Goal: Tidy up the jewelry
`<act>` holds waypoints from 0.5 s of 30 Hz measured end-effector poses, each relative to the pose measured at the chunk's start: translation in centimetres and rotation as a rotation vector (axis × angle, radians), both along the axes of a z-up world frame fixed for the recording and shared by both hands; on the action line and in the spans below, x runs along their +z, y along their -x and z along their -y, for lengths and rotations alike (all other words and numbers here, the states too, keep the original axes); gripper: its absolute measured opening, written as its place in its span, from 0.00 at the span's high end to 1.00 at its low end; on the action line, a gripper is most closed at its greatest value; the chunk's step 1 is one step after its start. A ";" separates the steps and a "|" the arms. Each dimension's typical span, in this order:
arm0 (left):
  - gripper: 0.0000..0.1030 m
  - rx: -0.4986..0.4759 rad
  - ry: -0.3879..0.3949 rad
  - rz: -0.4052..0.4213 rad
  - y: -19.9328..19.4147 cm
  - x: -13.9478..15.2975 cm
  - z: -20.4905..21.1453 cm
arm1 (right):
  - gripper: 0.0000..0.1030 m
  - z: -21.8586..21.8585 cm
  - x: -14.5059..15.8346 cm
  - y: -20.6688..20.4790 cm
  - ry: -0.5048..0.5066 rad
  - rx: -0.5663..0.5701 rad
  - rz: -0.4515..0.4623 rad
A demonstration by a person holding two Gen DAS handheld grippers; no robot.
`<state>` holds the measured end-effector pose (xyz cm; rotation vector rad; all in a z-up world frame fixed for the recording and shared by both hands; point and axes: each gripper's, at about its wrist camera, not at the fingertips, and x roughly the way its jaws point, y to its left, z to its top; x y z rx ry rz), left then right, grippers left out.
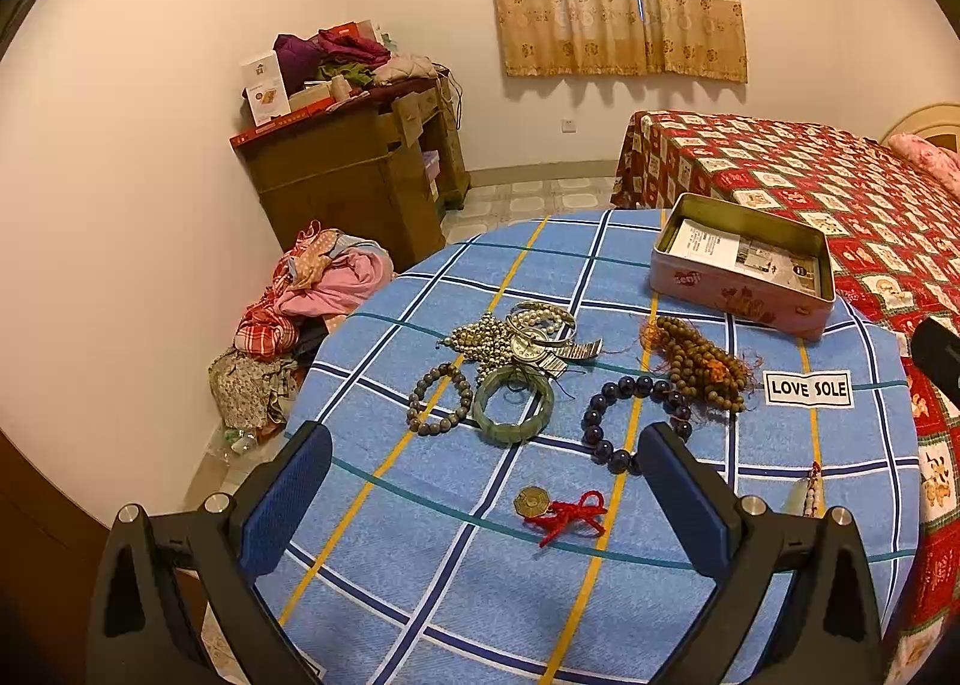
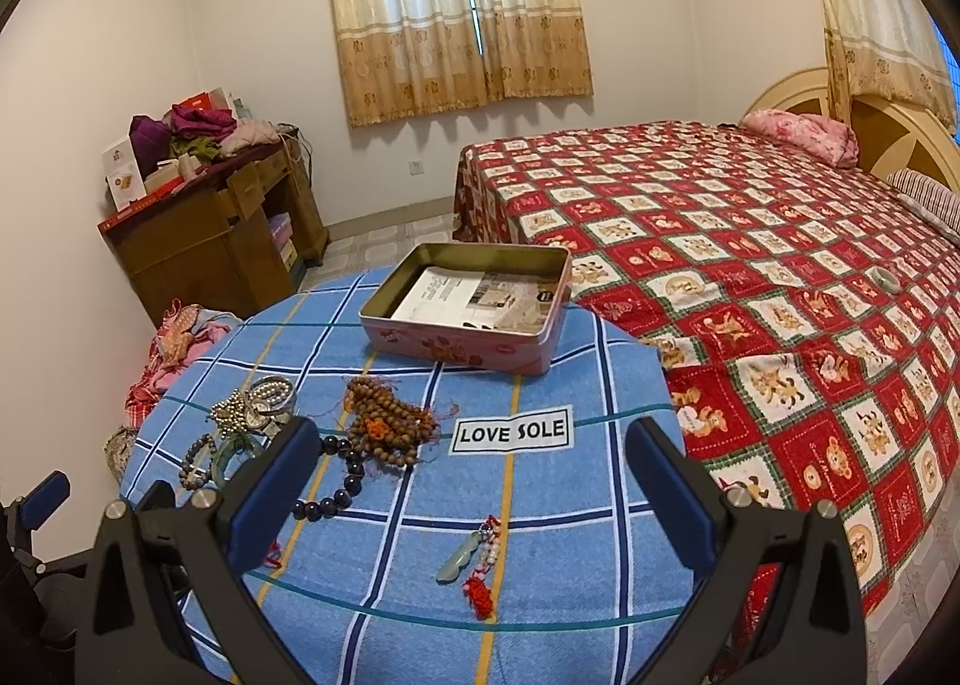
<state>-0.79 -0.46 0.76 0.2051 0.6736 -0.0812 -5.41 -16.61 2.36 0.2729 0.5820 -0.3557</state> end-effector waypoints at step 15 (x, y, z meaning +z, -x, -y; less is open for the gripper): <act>0.01 0.000 -0.003 -0.005 0.0 -0.3 0.1 | 0.00 0.0 -0.5 0.0 -0.005 0.002 -0.006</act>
